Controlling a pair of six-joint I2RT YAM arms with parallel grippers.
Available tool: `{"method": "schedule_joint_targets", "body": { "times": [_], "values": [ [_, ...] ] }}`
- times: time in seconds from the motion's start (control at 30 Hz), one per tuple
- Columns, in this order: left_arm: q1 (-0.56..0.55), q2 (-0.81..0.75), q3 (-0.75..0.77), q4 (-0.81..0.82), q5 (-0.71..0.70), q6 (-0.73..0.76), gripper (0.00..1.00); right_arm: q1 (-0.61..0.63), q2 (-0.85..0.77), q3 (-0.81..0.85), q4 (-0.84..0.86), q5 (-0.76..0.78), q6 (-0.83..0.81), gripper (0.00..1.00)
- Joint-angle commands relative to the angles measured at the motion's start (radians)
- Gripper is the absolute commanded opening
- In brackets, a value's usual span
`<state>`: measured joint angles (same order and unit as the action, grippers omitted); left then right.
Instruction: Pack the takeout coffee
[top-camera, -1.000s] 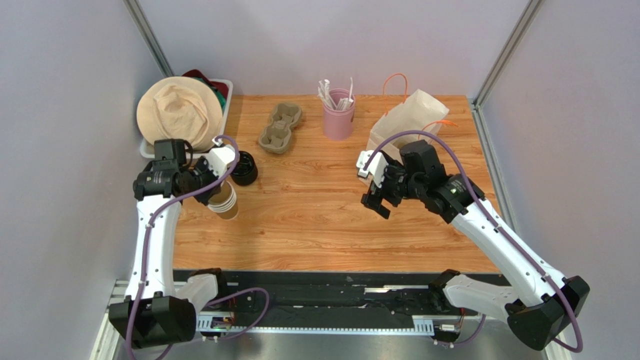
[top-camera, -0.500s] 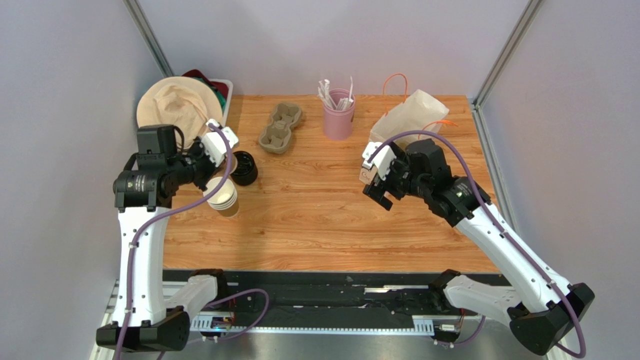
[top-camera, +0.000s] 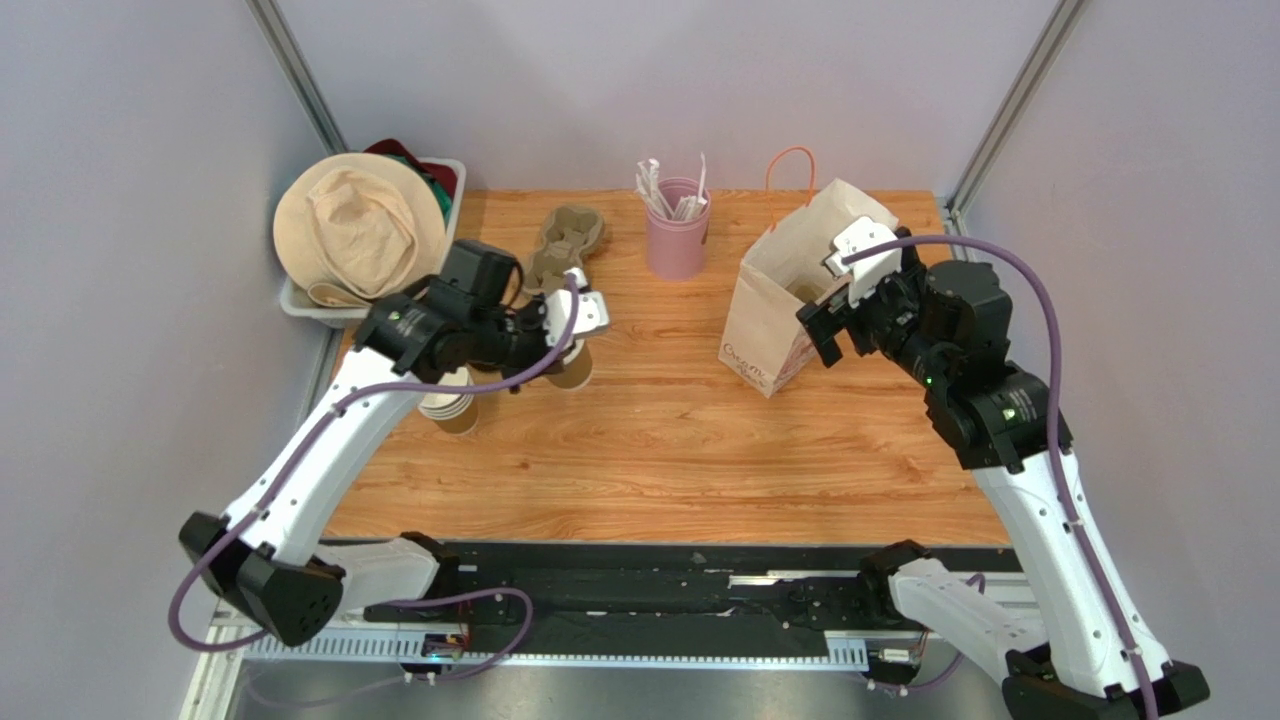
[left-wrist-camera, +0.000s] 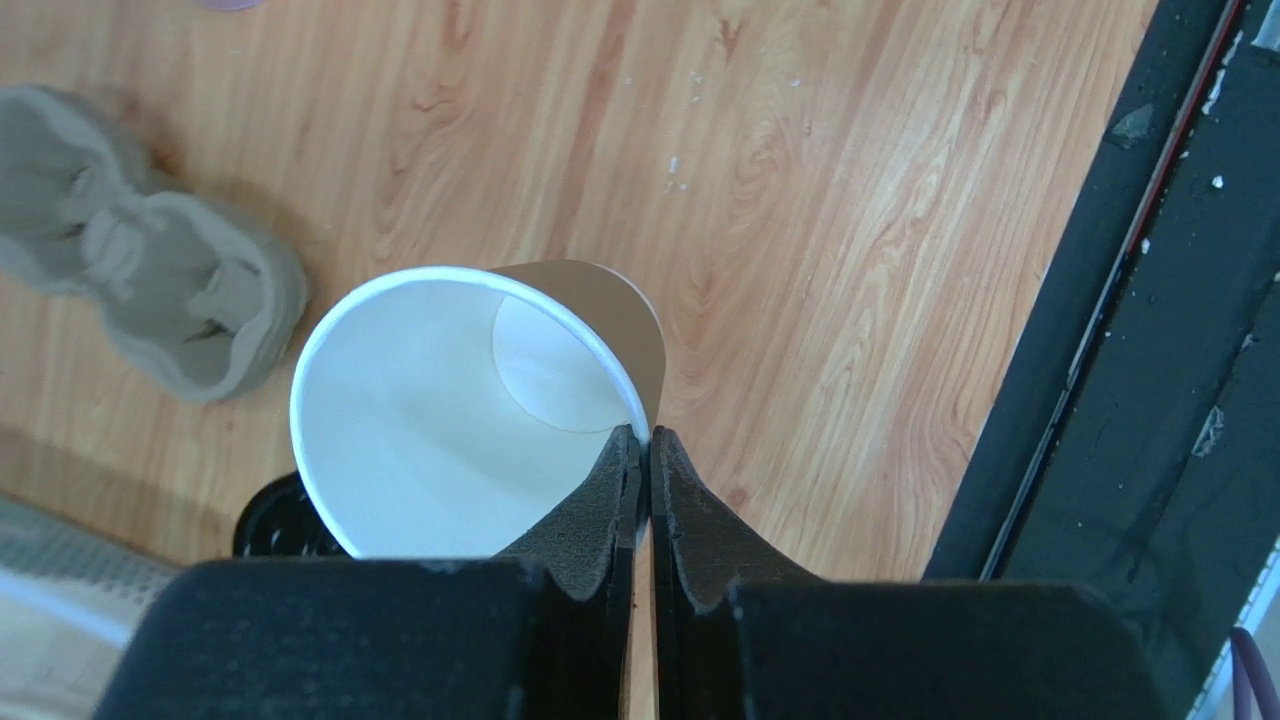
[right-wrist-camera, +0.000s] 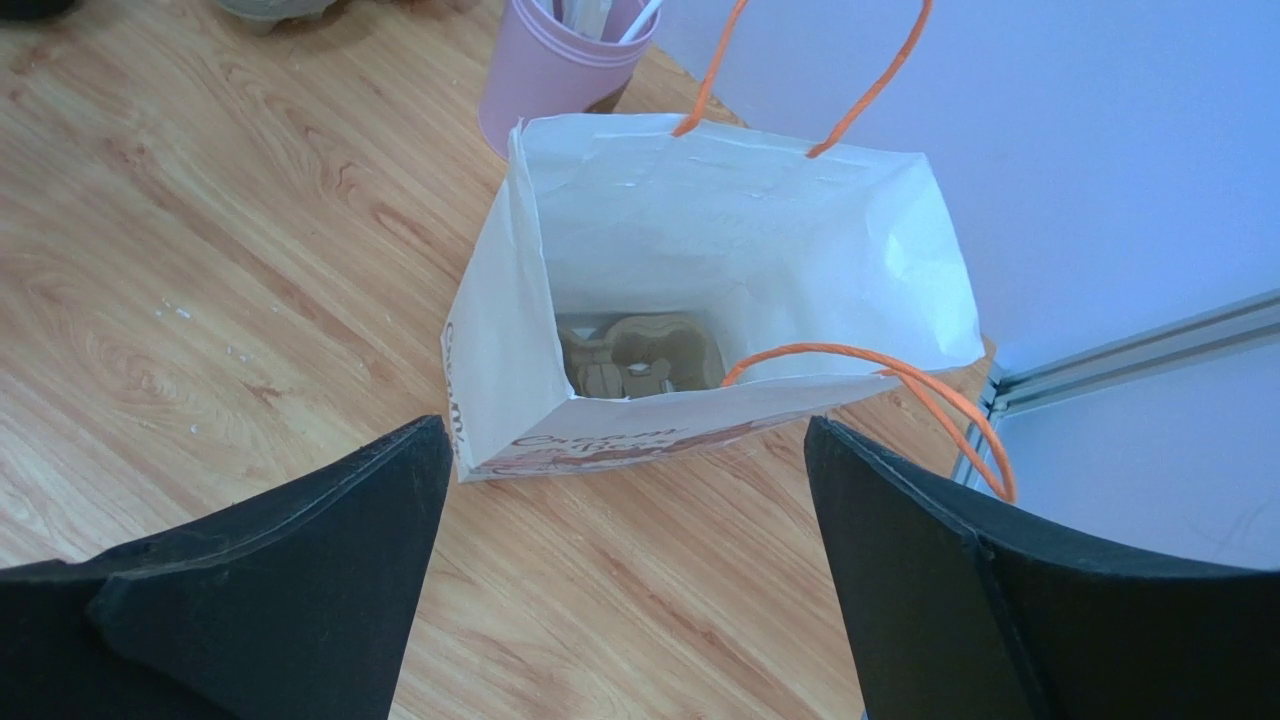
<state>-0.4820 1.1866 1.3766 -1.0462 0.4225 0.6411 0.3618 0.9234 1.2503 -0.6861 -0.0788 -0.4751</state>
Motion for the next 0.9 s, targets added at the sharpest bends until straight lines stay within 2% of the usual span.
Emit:
{"method": "schedule_joint_targets", "body": {
  "times": [0.0, 0.2, 0.33, 0.57, 0.87],
  "values": [
    [-0.119, 0.089, -0.040, 0.124, -0.048, -0.020, 0.00, -0.043, -0.029, 0.011, 0.034, -0.058, 0.033, 0.95],
    [-0.263, 0.271, -0.031, 0.201, -0.082, -0.018, 0.00, -0.109, -0.047, -0.015, 0.036, -0.087, 0.038, 0.95],
    [-0.311, 0.353, -0.031, 0.255, -0.070, -0.040, 0.00, -0.136, -0.052, -0.032, 0.039, -0.096, 0.041, 0.95],
    [-0.392, 0.384, -0.090, 0.391, -0.088, -0.089, 0.00, -0.146, -0.054, -0.061, 0.054, -0.102, 0.043, 0.95],
    [-0.461, 0.464, -0.097, 0.408, -0.083, -0.109, 0.00, -0.150, -0.069, -0.083, 0.069, -0.096, 0.046, 0.95]
  ]
}}
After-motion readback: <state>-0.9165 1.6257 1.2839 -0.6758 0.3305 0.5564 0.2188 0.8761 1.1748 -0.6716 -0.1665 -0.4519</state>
